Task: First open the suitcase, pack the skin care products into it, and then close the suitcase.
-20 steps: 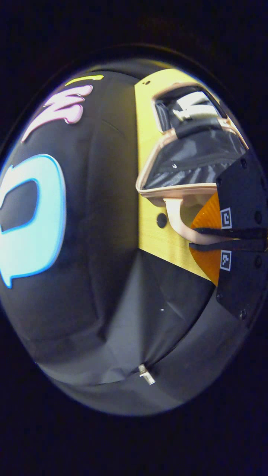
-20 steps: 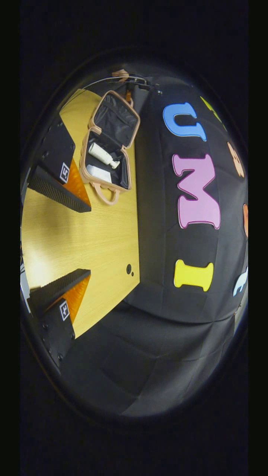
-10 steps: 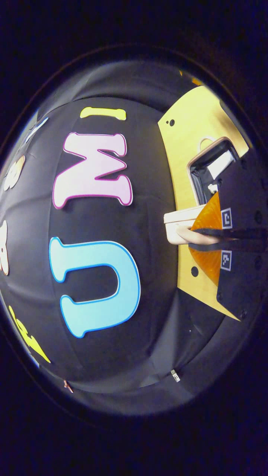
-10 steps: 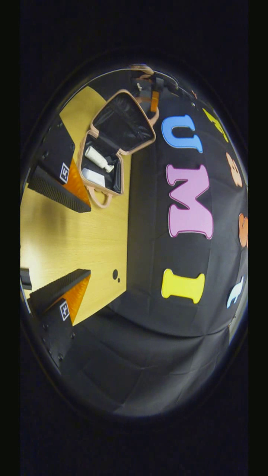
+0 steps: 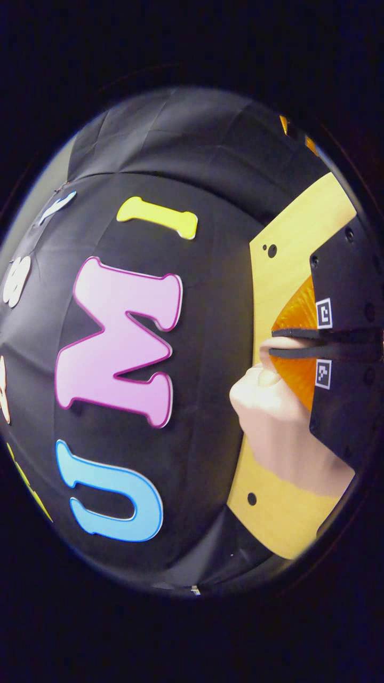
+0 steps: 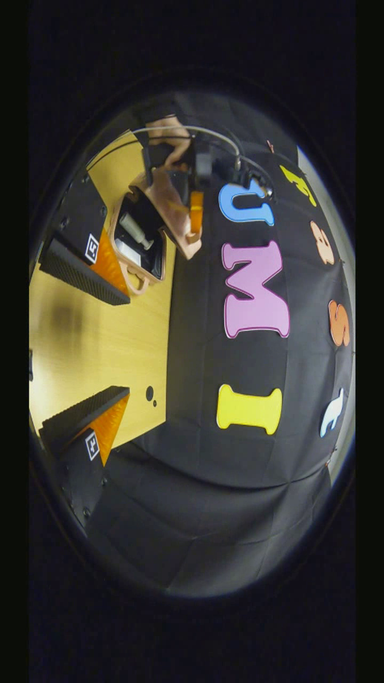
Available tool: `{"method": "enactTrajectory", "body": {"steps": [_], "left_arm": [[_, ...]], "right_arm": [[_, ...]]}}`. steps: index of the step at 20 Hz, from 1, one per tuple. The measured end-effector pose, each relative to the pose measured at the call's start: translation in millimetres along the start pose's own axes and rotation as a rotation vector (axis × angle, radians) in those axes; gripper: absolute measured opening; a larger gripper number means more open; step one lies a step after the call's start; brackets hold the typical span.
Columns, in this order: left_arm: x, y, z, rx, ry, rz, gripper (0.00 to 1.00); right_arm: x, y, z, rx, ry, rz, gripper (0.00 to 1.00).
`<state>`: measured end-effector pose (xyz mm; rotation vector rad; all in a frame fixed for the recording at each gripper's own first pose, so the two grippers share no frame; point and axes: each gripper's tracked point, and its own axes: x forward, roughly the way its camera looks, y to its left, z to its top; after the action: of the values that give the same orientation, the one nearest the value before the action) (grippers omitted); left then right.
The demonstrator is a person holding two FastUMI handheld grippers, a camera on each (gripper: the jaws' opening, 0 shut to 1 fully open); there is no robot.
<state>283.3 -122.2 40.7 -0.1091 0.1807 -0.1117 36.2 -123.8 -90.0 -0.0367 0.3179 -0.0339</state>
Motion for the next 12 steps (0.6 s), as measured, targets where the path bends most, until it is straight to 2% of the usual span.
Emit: {"method": "enactTrajectory", "body": {"steps": [4,7,9,11,12], "left_arm": [[48,-25,-85,0.01,0.099,-0.016,0.06],[53,-38,-109,0.006,0.14,-0.031,0.1],[24,-54,-100,-0.043,0.147,-0.038,0.2],[-15,-67,-71,-0.022,0.085,-0.073,0.34],[-36,-68,-56,-0.013,0.043,-0.071,0.55]], "right_arm": [[0,-19,-17,0.028,0.018,0.001,0.98],[7,-20,-32,0.042,0.049,0.018,0.97],[10,-14,-39,0.05,0.057,0.051,0.97],[10,-16,-34,0.024,0.03,0.047,0.98],[11,-15,-33,0.007,0.027,0.047,0.98]]}}
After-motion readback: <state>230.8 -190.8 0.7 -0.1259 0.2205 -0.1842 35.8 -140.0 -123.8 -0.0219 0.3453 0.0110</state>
